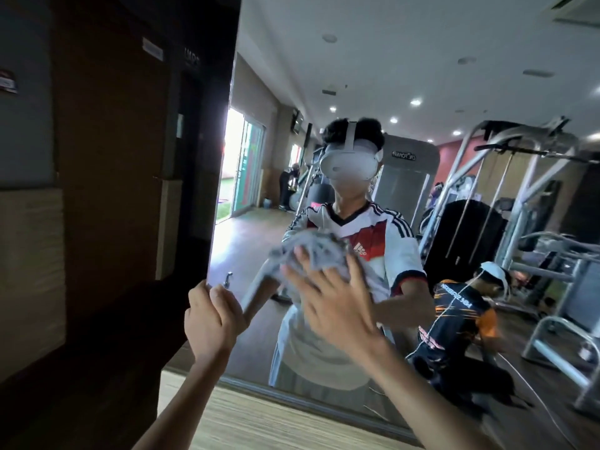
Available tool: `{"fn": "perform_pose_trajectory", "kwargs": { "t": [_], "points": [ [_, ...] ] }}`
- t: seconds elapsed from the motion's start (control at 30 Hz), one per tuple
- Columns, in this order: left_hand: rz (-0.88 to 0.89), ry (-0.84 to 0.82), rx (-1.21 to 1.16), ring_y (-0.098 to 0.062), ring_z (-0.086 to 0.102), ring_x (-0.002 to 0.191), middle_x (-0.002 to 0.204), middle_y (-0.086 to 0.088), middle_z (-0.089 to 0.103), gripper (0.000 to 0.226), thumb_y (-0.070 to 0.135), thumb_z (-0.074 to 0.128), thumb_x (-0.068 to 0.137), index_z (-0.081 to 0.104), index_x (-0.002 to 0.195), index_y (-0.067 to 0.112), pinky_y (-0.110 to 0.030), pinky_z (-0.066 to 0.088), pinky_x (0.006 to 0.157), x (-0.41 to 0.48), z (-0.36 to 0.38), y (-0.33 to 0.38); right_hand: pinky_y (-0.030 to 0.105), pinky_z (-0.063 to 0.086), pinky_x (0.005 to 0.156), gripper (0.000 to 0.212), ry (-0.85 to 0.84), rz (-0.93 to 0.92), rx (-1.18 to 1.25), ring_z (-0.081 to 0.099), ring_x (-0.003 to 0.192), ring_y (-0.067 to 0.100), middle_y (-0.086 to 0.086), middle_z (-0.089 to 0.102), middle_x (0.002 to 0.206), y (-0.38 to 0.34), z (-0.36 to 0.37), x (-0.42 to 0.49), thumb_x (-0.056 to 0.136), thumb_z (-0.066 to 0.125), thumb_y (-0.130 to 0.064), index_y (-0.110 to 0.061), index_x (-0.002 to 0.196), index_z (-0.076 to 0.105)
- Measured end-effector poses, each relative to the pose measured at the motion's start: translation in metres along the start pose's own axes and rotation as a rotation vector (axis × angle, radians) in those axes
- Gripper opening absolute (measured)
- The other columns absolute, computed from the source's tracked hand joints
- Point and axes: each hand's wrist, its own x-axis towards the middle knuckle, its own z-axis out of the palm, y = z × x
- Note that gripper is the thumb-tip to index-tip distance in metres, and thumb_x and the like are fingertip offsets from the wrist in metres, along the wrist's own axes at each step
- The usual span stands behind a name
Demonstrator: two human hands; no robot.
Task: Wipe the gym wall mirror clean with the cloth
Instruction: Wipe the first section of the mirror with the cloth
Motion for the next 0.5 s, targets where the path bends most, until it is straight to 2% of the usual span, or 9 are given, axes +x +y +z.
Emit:
{"fn": "perform_pose_trajectory", "kwargs": {
  "t": [0.07,0.13,0.23,0.3,0.4,0.43,0.5],
  "points": [
    [-0.029,-0.009,0.015,-0.047,0.057,0.098,0.109,-0.023,0.058,0.058,0.048,0.019,0.094,0.05,0.117,0.003,-0.055,0.045,0.086,-0.003,0.001,0.002,0.055,0.012,0.119,0.056,0.14,0.109,0.013,0.051,0.129,0.022,0.002,0.035,0.16,0.008,-0.016,0.04,0.098,0.041,-0.03,-0.026,0.154,0.037],
    [-0.041,-0.028,0.019,-0.045,0.054,0.106,0.117,-0.022,0.056,0.062,0.047,0.018,0.095,0.05,0.122,0.001,-0.055,0.041,0.093,-0.004,-0.001,0.003,0.058,0.017,0.114,0.057,0.21,0.153,-0.006,0.047,0.133,0.026,0.005,0.031,0.162,-0.001,-0.026,0.078,0.097,0.039,-0.029,-0.024,0.154,0.035],
    [-0.013,-0.073,0.056,-0.041,0.052,0.114,0.12,-0.019,0.055,0.064,0.048,0.018,0.096,0.051,0.123,-0.001,-0.053,0.036,0.099,-0.004,-0.003,0.0,0.057,0.02,0.114,0.059,0.224,0.092,-0.034,0.044,0.136,0.025,0.006,0.032,0.161,-0.033,-0.017,0.102,0.095,0.041,-0.028,-0.023,0.154,0.034],
    [0.005,-0.07,0.076,-0.037,0.05,0.121,0.125,-0.017,0.055,0.064,0.049,0.02,0.096,0.051,0.126,0.001,-0.054,0.034,0.101,-0.005,-0.003,-0.003,0.056,0.02,0.117,0.06,0.154,-0.042,-0.066,0.045,0.135,0.022,0.002,0.041,0.156,-0.055,-0.003,0.093,0.095,0.042,-0.029,-0.026,0.154,0.036],
    [0.013,-0.075,0.064,-0.033,0.039,0.136,0.143,-0.017,0.047,0.068,0.052,0.023,0.096,0.044,0.14,0.005,-0.053,0.029,0.108,-0.012,-0.002,-0.003,0.055,0.017,0.12,0.056,0.03,-0.208,-0.082,0.053,0.121,0.017,-0.006,0.058,0.137,-0.052,0.013,0.052,0.097,0.036,-0.029,-0.029,0.152,0.039],
    [0.029,-0.081,0.06,-0.032,0.035,0.14,0.149,-0.017,0.042,0.07,0.053,0.023,0.096,0.04,0.143,0.005,-0.053,0.027,0.111,-0.014,-0.003,-0.002,0.055,0.012,0.121,0.057,0.012,-0.226,-0.081,0.053,0.123,0.017,-0.006,0.058,0.14,-0.041,0.016,0.032,0.097,0.04,-0.028,-0.03,0.153,0.037],
    [0.078,-0.092,0.062,-0.035,0.025,0.147,0.158,-0.023,0.028,0.077,0.053,0.024,0.097,0.026,0.152,-0.001,-0.052,0.023,0.115,-0.018,0.001,0.002,0.056,0.002,0.122,0.064,0.046,-0.212,-0.088,0.045,0.133,0.017,-0.004,0.043,0.154,-0.007,0.015,-0.006,0.095,0.05,-0.03,-0.032,0.155,0.029]
  ]
}}
